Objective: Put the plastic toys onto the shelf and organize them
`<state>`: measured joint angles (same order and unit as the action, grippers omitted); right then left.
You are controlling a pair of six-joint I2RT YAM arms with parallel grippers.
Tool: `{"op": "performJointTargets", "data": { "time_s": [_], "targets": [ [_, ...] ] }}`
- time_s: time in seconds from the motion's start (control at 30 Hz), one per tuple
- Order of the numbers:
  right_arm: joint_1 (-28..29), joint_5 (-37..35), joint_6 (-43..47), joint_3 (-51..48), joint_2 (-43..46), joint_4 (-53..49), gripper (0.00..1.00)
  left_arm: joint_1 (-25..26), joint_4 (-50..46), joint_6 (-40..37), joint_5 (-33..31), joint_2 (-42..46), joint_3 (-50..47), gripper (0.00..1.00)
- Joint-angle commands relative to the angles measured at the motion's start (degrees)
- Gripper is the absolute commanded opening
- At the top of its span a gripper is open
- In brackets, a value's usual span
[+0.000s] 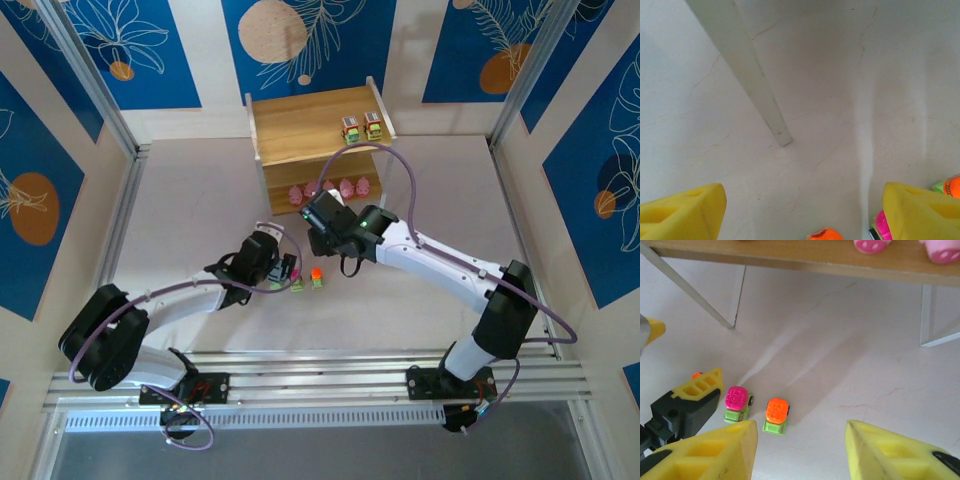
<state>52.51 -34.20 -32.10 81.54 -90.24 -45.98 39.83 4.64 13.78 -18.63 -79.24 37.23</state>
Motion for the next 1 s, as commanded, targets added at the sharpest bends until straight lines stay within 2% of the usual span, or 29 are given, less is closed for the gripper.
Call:
{"op": "performJointTargets", "data": {
  "time_s": [0.0,0.07,0.13,0.23,0.47,0.97],
  "targets": [
    [0.7,1.5,-3.0,-1.6,-0.8,2.1,0.49,-1.1,-1.2,2.0,0.4,0.9,0.0,0.81],
    [1.1,1.8,-3.7,-2.3,-1.5,2.7,0.51,-1.3,-1.3,2.3,0.6,0.9,-0.1,0.81],
    [1.3,2.1,-4.4,-2.6,-2.3,3.0,0.59,-1.6,-1.3,2.6,0.6,1.0,-0.1,0.81],
    [1.8,2.3,-5.2,-3.3,-3.5,3.7,0.65,-2.0,-1.4,3.0,0.8,1.1,-0.3,0.81],
    [2.1,2.7,-6.9,-4.2,-6.1,4.6,0.68,-2.4,-1.1,3.4,0.5,2.0,-0.8,0.81],
    [2.6,6.0,-10.2,-7.7,-11.3,8.0,0.51,-4.6,-1.2,6.0,1.0,2.8,-1.9,0.80]
  ]
}}
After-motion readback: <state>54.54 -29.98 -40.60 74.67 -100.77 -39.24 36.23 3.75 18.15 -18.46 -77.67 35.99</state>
